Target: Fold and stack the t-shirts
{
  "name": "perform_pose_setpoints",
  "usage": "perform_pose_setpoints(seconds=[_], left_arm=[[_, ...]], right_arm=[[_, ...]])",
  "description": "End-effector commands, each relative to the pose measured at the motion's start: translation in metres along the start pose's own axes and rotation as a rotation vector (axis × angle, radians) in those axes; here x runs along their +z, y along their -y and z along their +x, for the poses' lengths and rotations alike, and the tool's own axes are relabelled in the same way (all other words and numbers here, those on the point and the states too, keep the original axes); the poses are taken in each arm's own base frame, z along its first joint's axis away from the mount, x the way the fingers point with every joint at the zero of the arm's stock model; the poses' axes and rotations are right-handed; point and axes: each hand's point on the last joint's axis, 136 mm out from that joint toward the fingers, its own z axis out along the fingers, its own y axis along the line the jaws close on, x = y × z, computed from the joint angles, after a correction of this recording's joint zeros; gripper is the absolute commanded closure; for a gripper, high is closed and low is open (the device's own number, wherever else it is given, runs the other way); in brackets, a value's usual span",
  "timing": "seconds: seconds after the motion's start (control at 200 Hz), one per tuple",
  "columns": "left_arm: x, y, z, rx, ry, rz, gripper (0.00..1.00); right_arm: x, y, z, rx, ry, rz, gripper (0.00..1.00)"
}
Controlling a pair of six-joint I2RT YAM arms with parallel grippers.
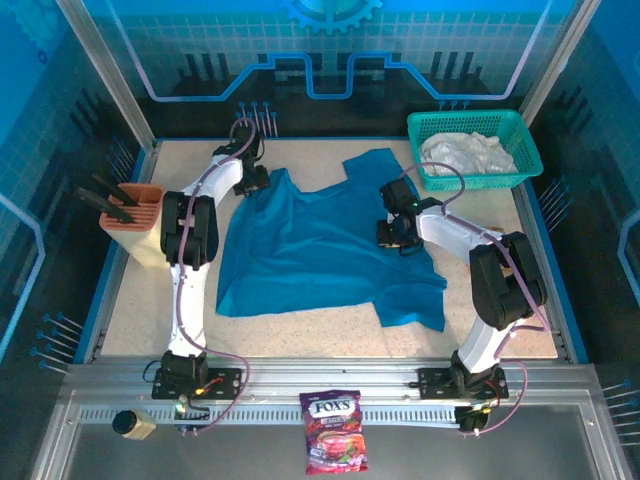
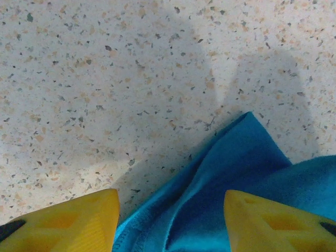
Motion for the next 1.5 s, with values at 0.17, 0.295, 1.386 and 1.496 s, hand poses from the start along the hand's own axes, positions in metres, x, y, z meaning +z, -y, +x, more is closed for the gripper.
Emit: perform_pose_setpoints(seconds=[0.17,0.295,1.386,1.496], left_arm=[[0.008,-0.008,0.016,0.007,-0.126,-0.016,0.46],[0.015,-0.013,0.026,0.011,-0.171,-0.047,0.49],[-0.026,-0.069,-0.008,-0.232,-0.019,-0.108,1.0],[-0.038,-0.082,-0.015,-0.286,0.04,-0.109,1.0]], right_arm=[[-0.008,-0.001,0.006,0.015,0.01,-0.013,0.7],[-0.013,-0.001,0.006,0.013,0.013,-0.018,0.71],[-0.045,0.037,0.031,0.127,0.068,-0.073,0.76],[-0.039,0.034,0.032,0.146,0.057,-0.099,0.76]])
